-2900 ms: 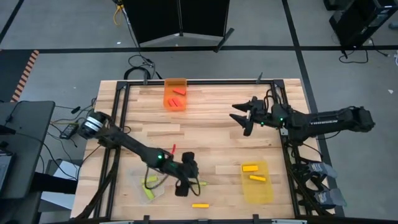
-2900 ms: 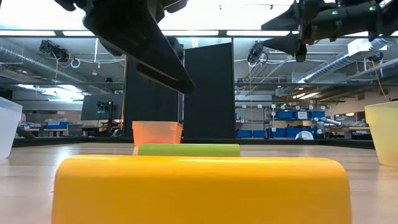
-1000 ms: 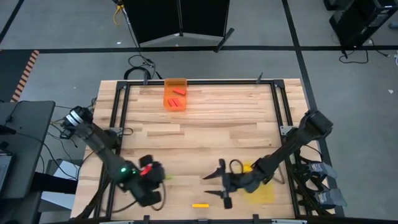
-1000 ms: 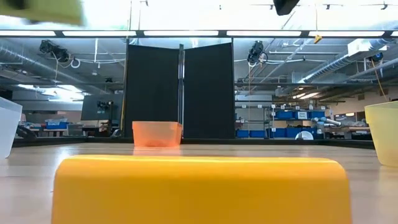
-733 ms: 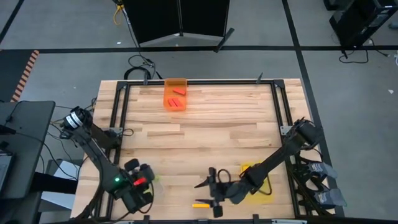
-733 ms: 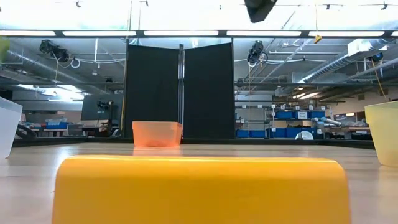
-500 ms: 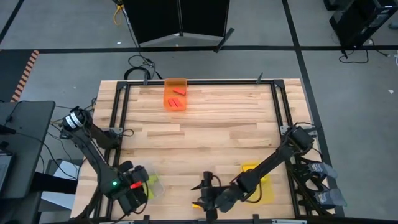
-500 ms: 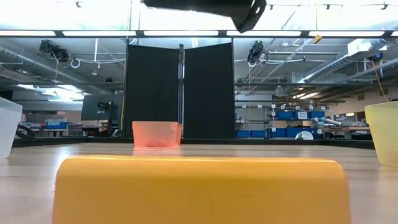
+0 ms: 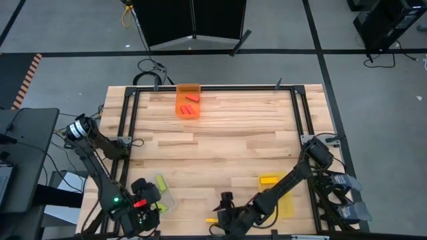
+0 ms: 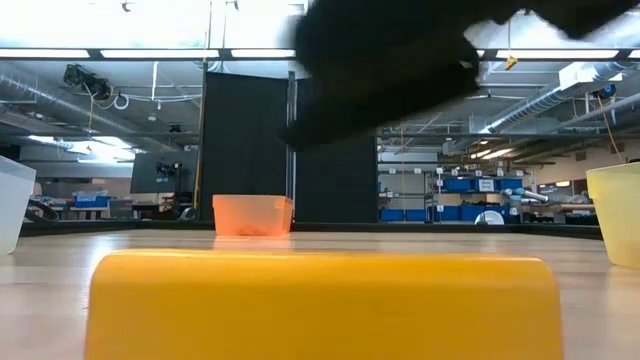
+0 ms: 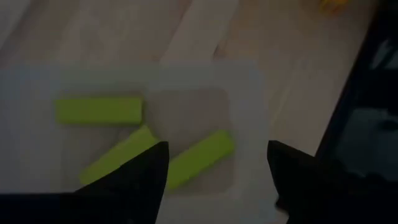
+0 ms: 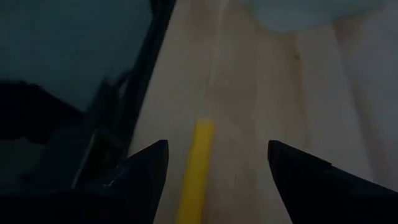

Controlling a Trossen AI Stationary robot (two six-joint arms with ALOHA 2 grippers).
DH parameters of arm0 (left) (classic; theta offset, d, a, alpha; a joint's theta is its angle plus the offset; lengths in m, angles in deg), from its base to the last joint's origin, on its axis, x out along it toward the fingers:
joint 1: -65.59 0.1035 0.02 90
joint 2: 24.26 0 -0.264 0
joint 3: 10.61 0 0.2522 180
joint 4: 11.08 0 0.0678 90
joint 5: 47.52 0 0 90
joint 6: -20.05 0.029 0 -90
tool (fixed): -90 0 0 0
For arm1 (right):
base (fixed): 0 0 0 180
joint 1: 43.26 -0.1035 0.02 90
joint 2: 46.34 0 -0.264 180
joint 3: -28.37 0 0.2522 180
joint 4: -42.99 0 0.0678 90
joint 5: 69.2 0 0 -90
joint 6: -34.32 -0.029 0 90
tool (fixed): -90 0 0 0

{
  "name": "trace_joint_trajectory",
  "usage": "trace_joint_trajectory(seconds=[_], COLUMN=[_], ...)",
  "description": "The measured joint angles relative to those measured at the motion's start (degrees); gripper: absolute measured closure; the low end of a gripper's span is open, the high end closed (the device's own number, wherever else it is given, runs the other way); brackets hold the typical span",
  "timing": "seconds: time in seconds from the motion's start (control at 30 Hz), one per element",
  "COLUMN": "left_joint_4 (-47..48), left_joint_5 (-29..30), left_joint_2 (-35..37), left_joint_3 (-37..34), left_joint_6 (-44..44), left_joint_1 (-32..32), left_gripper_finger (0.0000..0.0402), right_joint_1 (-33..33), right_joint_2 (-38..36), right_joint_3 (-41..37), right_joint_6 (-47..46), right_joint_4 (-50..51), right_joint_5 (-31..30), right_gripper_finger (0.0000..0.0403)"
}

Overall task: Sort blocks
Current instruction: Put the yellow block into the yellow bin

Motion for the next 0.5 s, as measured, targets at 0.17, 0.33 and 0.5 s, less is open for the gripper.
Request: trace_joint_trajectory(seconds=[0.17,0.33,0.5], left_joint_4=[0.0,-0.9,-1.0], left_joint_5=[3.3,4.4,5.1], left_joint_2=[0.0,0.0,0.0], left_joint_3=[0.7,0.7,0.7], left_joint_6=[0.0,0.0,0.0], left_joint_1=[-0.6,-0.8,-0.8], left_gripper_finger=[0.012,0.012,0.012], right_joint_1=[-1.4,-1.5,-1.6], right_joint_2=[0.9,2.2,4.6], right_joint_3=[-0.1,-0.2,-0.4], right_joint_6=[-1.3,-3.1,-5.0], right_joint_4=[2.1,2.2,1.9], right_joint_5=[-0.4,-0.7,-0.6], right_gripper_finger=[0.0123,0.0125,0.0126])
